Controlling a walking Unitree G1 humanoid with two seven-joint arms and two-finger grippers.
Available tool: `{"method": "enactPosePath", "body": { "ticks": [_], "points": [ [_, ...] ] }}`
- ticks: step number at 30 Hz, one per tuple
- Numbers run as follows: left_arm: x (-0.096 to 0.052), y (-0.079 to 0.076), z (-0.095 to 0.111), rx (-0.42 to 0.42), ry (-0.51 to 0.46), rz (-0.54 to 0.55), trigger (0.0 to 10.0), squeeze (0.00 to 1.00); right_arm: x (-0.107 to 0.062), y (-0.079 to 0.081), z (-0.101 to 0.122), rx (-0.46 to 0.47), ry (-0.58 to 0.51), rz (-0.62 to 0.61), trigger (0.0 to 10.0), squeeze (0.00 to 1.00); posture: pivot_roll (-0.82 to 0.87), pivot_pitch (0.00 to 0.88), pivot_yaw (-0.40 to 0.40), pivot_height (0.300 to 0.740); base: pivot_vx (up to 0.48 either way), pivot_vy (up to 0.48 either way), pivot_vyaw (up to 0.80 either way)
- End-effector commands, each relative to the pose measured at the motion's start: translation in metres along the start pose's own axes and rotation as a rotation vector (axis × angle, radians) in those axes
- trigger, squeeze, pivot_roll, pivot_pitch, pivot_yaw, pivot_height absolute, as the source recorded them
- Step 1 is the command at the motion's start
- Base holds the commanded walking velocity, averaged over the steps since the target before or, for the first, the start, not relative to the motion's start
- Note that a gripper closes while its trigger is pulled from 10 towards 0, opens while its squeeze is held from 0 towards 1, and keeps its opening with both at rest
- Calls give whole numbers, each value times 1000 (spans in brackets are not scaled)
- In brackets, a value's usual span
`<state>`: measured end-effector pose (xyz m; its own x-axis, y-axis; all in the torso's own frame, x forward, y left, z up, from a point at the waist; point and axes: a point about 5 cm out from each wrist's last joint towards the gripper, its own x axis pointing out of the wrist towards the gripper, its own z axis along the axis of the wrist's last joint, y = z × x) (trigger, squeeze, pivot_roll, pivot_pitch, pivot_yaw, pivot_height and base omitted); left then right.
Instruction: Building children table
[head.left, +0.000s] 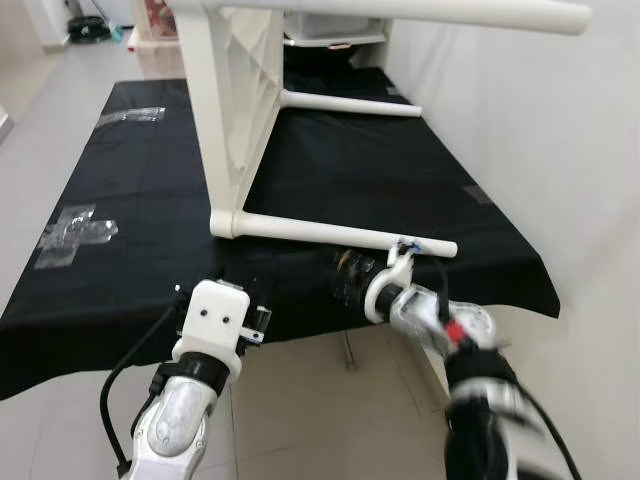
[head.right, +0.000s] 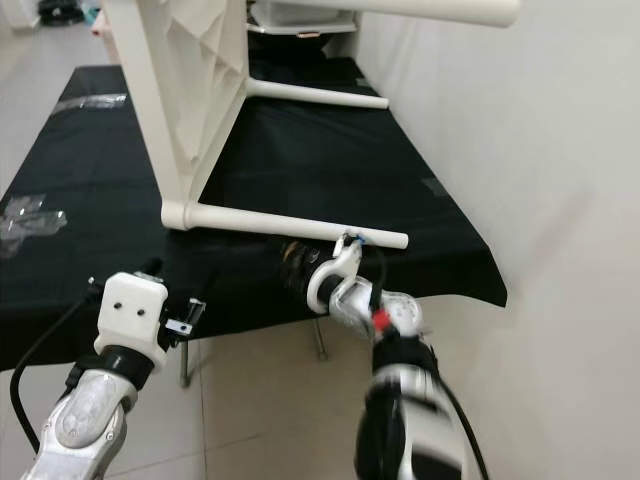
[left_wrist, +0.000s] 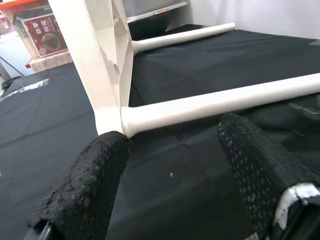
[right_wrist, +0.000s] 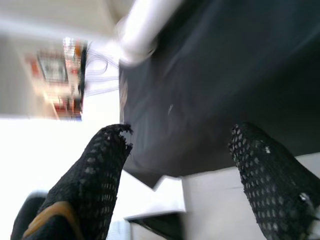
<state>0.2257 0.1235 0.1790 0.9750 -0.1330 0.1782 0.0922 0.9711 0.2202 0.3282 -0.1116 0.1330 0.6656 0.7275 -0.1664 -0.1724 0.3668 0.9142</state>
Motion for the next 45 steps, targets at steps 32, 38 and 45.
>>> {"method": "enactPosePath", "body": {
  "ticks": [32,38,45],
  "points": [
    [18,11,1,81,-67,-20,10000,0,-67,29,31,-1266,-715,-556,10000,0,64,43,-41,740,151,0,0],
    [20,11,0,78,-64,-21,10000,0,-66,33,33,-1259,-751,-547,10000,0,63,45,-37,740,414,0,0],
    [20,11,0,74,-63,-12,10000,0,-65,33,34,-1255,-772,-558,10000,0,64,44,-37,740,75,0,0]
  ]
}}
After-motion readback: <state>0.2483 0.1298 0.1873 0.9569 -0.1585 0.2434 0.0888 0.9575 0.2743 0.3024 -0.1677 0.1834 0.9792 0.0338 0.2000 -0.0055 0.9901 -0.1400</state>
